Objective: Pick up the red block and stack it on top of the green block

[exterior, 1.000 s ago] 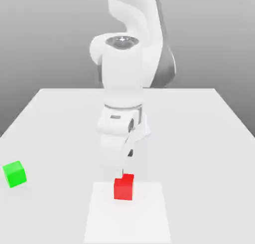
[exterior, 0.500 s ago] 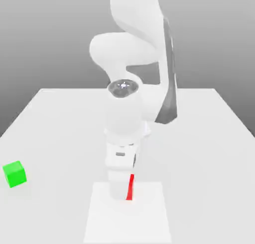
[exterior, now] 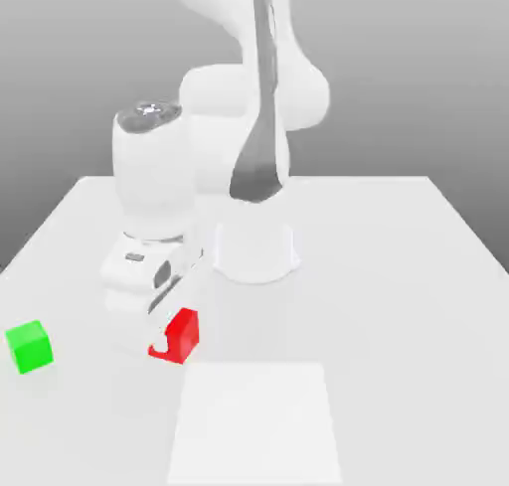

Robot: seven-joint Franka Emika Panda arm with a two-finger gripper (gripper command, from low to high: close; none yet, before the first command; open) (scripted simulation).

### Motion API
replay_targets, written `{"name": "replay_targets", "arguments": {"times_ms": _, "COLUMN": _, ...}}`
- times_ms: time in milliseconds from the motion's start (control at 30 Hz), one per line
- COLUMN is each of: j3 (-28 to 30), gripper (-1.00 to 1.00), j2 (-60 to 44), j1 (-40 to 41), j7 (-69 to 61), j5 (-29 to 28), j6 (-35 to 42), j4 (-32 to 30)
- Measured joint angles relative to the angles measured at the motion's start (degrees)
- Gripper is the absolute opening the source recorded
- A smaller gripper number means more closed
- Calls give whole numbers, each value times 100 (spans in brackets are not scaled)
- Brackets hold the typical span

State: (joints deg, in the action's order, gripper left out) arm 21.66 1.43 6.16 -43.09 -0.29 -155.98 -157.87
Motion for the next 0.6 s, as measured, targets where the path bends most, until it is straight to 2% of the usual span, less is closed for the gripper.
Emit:
{"name": "replay_targets", "arguments": {"times_ms": 233, "j3": 797, "gripper": -100, "j2": -310, "j1": 1501, "j7": -521, "j5": 218, "j6": 486, "j4": 803}}
{"name": "replay_targets", "arguments": {"times_ms": 467, "j3": 273, "gripper": -100, "j2": -1270, "j1": 1829, "j7": -1339, "j5": 1297, "j6": -217, "j4": 959}}
{"name": "replay_targets", "arguments": {"times_ms": 500, "j3": 154, "gripper": 100, "j2": -1422, "j1": 1916, "j7": -1467, "j5": 1473, "j6": -338, "j4": 967}}
{"name": "replay_targets", "arguments": {"times_ms": 600, "j3": 154, "gripper": 100, "j2": -1422, "j1": 1916, "j7": -1467, "j5": 1473, "j6": -338, "j4": 967}}
